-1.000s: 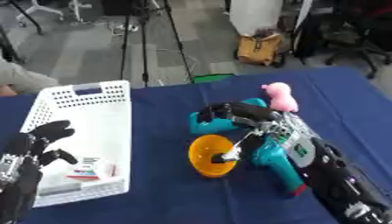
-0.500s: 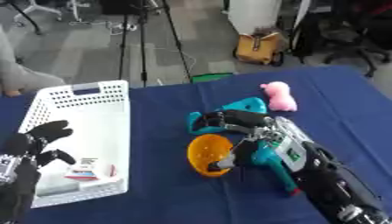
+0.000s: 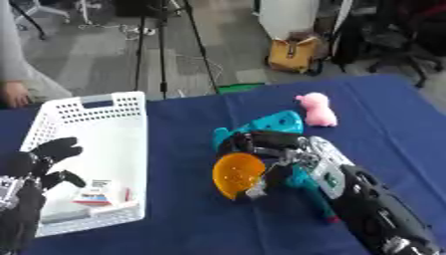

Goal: Pick up objects on the table and place them in the box.

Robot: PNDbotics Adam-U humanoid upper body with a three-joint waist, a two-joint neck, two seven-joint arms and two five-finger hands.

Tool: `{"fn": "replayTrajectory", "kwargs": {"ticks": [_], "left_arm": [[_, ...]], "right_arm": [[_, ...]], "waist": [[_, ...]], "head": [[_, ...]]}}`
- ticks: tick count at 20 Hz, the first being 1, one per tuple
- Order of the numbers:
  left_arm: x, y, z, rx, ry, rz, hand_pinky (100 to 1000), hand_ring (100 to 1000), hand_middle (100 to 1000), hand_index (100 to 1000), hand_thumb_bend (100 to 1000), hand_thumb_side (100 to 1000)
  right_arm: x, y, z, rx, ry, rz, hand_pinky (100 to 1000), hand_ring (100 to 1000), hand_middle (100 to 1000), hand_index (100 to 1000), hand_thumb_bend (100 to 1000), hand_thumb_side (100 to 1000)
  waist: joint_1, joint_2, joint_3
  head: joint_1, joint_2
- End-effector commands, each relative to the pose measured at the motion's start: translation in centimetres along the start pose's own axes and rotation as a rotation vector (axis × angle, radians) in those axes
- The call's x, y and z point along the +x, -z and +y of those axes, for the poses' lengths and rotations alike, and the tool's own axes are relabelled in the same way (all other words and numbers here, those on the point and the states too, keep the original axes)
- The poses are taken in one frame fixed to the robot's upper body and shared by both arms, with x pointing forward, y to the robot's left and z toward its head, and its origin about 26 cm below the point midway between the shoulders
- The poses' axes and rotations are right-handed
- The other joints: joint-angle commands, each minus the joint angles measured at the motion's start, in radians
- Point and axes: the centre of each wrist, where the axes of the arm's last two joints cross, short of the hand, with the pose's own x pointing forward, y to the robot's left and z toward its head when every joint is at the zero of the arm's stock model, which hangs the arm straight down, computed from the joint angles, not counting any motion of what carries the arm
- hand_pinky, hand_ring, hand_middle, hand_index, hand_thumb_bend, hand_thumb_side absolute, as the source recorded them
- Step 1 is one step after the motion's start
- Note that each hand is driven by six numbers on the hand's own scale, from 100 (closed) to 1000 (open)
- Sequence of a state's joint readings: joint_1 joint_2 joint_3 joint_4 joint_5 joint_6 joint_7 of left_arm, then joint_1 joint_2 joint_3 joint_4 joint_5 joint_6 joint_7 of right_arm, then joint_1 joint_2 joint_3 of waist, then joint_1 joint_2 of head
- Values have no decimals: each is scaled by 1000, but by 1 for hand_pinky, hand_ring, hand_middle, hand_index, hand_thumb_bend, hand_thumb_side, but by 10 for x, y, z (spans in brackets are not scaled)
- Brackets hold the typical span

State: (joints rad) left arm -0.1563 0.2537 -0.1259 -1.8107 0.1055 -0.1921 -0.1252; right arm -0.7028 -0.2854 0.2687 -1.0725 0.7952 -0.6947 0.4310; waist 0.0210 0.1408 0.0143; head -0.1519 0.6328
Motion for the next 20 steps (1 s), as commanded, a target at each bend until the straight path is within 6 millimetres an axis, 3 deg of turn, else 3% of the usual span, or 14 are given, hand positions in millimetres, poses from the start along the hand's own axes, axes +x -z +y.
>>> {"fn": "replayTrajectory", "kwargs": {"ticks": [1,20], "left_arm": [[4,4,1,-9,5,-20,499,815,788,791,293,1000],[4,4,1,-9,4,-19,499,815,785,790,294,1000]], "right_arm": [[3,2,-12,203,-156,-186,887,864,882,910,641,638],[2,5,0,255,-156,-164,880,869,881,909,661,622]], "waist": [[-2,-12,0],[-2,-12,-1]], "head": [[-3,3],[-9,4]]}}
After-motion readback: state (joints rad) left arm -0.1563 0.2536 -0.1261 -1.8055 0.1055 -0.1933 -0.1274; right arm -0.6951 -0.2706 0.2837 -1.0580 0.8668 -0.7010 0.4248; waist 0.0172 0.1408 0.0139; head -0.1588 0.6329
